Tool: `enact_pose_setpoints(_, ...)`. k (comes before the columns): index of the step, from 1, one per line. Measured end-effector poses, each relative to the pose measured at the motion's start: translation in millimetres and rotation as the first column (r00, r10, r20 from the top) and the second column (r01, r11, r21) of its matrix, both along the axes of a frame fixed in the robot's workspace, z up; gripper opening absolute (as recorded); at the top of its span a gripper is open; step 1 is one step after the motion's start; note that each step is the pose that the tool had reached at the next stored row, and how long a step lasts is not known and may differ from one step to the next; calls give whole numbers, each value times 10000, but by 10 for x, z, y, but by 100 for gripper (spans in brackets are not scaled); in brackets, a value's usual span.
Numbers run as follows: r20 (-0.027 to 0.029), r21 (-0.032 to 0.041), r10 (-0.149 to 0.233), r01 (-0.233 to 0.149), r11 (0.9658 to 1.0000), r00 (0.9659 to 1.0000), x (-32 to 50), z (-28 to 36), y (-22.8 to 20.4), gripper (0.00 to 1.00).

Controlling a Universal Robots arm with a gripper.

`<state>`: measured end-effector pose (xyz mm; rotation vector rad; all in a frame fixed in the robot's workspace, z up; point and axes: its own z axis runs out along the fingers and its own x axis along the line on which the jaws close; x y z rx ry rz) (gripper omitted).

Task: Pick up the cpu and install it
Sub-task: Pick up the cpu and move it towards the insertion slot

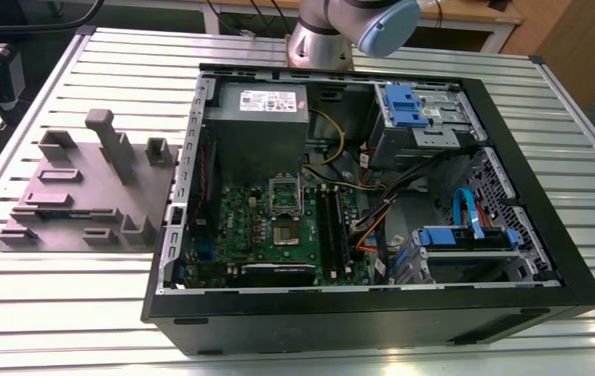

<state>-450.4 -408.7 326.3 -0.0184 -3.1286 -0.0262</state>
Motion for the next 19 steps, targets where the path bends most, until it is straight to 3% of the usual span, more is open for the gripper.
enact_pose_setpoints(19, 0, -2, 0, 0, 10000, 10000, 0, 53, 0, 47)
